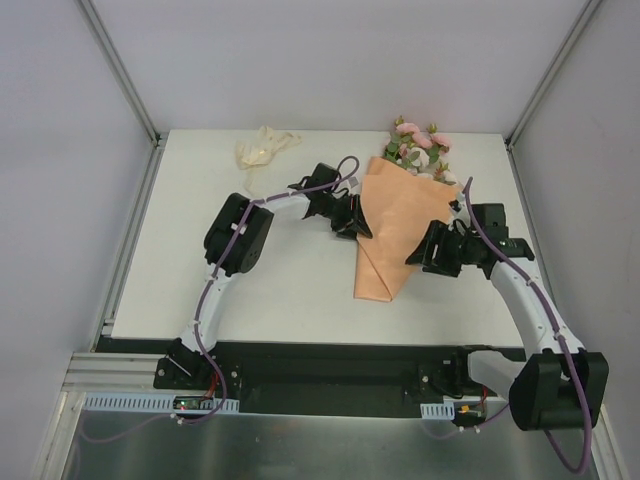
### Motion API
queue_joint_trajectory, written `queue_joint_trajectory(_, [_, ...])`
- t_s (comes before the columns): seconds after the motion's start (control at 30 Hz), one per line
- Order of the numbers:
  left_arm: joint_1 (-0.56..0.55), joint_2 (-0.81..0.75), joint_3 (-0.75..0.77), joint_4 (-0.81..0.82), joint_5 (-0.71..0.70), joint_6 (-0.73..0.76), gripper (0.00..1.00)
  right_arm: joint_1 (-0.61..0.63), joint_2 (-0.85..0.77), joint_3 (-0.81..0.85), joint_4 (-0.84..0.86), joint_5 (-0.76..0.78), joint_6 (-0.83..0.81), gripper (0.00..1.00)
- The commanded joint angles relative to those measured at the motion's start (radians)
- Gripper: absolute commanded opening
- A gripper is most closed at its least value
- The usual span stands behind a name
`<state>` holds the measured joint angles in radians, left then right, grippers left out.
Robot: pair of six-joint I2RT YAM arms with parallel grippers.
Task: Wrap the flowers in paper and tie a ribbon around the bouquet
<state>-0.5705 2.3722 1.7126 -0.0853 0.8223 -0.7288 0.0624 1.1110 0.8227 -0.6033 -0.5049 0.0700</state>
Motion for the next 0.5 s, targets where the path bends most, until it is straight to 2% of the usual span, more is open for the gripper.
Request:
queue_joint_trajectory(0.0, [-0.031,0.030,0.009,0.203,-0.035,-0.147,0.35,-0.003,-0.059,0.033,-0.039,0.022,-0.016,0.61])
queue_joint_trajectory(0.07, [-0.048,0.039,-0.004,0.264,-0.049,-0.231,0.30,-0.003,-0.082,0.024,-0.039,0.026,-0.010,0.61])
queue_joint_trajectory(0.27, [-0.141,0.079,-0.047,0.556,-0.156,-0.452,0.25,-0.004,-0.148,0.010,-0.081,0.117,0.046,0.61])
queue_joint_trajectory(0.4, [-0.207,0.183,0.063,0.624,-0.199,-0.567,0.24,-0.006,-0.267,0.004,-0.102,0.175,0.083,0.62])
queue_joint_trajectory(0.47, [-0.247,0.250,0.178,0.610,-0.212,-0.604,0.25,-0.006,-0.301,0.006,-0.122,0.192,0.091,0.64])
